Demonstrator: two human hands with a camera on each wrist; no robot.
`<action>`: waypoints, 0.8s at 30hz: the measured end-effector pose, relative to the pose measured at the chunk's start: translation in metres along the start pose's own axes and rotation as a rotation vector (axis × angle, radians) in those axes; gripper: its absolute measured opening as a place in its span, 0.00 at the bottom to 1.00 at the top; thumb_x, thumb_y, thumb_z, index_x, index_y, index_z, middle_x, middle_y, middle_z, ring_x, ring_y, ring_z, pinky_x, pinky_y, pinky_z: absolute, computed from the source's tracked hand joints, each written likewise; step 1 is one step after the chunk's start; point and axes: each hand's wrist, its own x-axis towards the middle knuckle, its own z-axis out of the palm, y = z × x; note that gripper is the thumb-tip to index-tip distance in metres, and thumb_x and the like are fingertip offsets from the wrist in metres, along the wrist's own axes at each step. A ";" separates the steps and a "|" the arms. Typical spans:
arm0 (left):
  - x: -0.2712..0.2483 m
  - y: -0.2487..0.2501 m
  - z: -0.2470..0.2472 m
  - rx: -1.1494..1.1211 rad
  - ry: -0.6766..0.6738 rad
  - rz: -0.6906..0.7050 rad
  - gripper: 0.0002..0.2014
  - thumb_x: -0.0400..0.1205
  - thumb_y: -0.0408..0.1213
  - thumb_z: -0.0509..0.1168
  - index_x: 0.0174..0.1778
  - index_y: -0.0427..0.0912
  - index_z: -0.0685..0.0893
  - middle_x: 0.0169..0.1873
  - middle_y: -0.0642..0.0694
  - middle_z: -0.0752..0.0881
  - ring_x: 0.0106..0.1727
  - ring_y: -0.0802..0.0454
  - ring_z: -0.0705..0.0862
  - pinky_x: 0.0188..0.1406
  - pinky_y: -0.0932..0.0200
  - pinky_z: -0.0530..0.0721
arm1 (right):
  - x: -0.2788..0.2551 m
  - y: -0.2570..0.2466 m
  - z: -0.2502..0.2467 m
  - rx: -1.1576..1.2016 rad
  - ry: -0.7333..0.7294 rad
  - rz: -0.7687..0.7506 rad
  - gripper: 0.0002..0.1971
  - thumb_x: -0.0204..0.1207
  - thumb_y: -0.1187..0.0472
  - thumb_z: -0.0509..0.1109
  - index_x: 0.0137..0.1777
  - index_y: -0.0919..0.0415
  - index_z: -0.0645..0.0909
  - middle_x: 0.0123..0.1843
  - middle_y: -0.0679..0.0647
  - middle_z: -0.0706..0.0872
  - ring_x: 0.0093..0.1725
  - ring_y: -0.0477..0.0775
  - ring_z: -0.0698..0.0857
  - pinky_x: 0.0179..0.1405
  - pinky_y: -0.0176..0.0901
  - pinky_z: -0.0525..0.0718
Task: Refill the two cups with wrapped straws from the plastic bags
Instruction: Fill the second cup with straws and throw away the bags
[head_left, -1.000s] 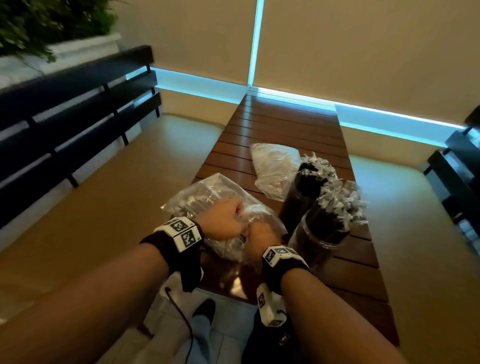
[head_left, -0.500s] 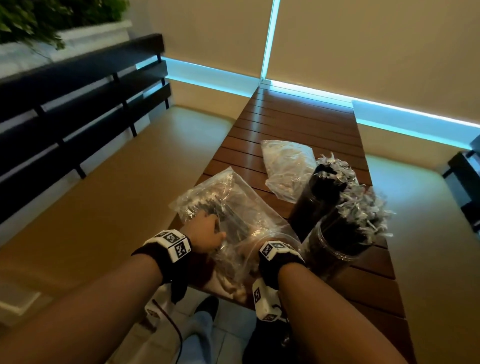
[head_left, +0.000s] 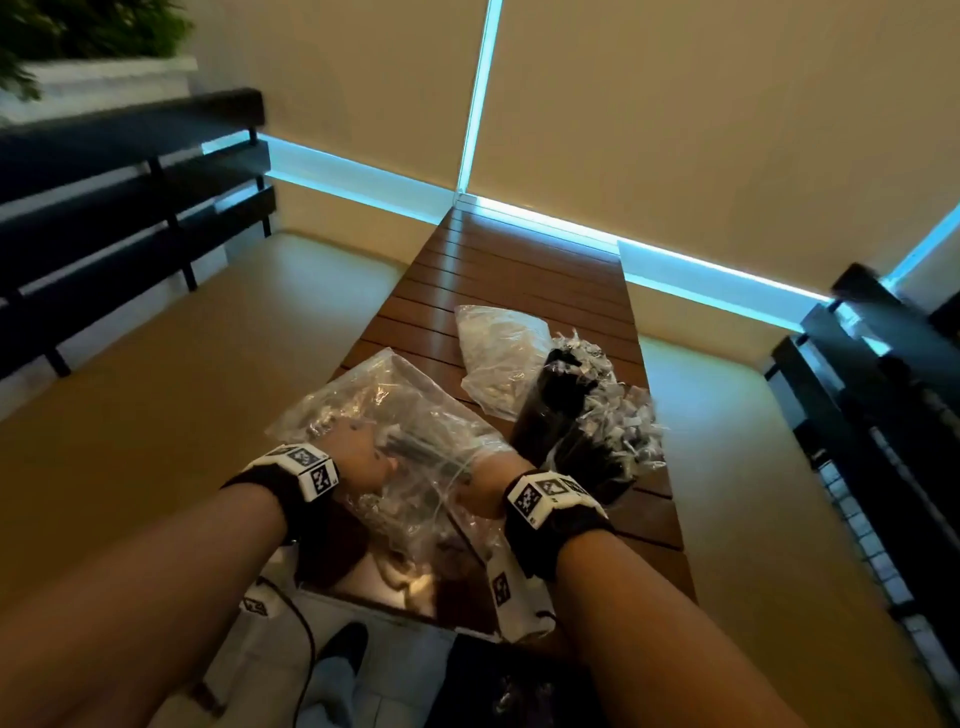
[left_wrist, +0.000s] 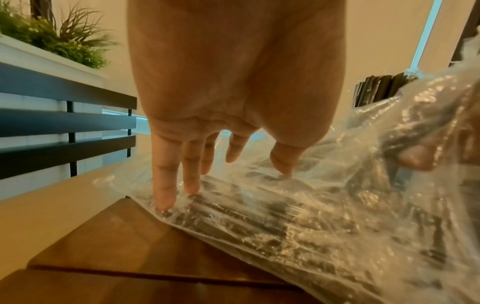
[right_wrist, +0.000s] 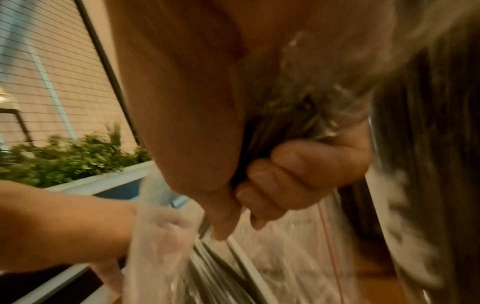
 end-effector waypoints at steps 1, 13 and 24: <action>-0.001 0.004 -0.002 0.006 0.013 0.011 0.26 0.83 0.54 0.59 0.73 0.43 0.77 0.73 0.34 0.76 0.72 0.36 0.77 0.72 0.45 0.76 | -0.010 0.000 -0.011 -0.028 0.010 0.025 0.22 0.81 0.50 0.65 0.72 0.59 0.77 0.68 0.61 0.81 0.63 0.64 0.83 0.60 0.51 0.83; -0.011 0.048 -0.026 0.009 0.137 0.020 0.24 0.82 0.57 0.58 0.72 0.50 0.75 0.68 0.48 0.75 0.72 0.40 0.75 0.73 0.49 0.75 | -0.181 0.037 -0.152 -0.295 0.261 0.144 0.13 0.74 0.50 0.76 0.38 0.53 0.75 0.35 0.49 0.80 0.33 0.49 0.80 0.37 0.43 0.79; -0.126 0.160 -0.140 -1.794 -0.135 0.706 0.17 0.71 0.29 0.62 0.56 0.39 0.80 0.57 0.39 0.89 0.63 0.42 0.87 0.66 0.43 0.80 | -0.135 0.027 -0.089 0.169 0.782 -0.008 0.12 0.80 0.49 0.67 0.58 0.54 0.75 0.52 0.56 0.86 0.52 0.64 0.86 0.42 0.49 0.79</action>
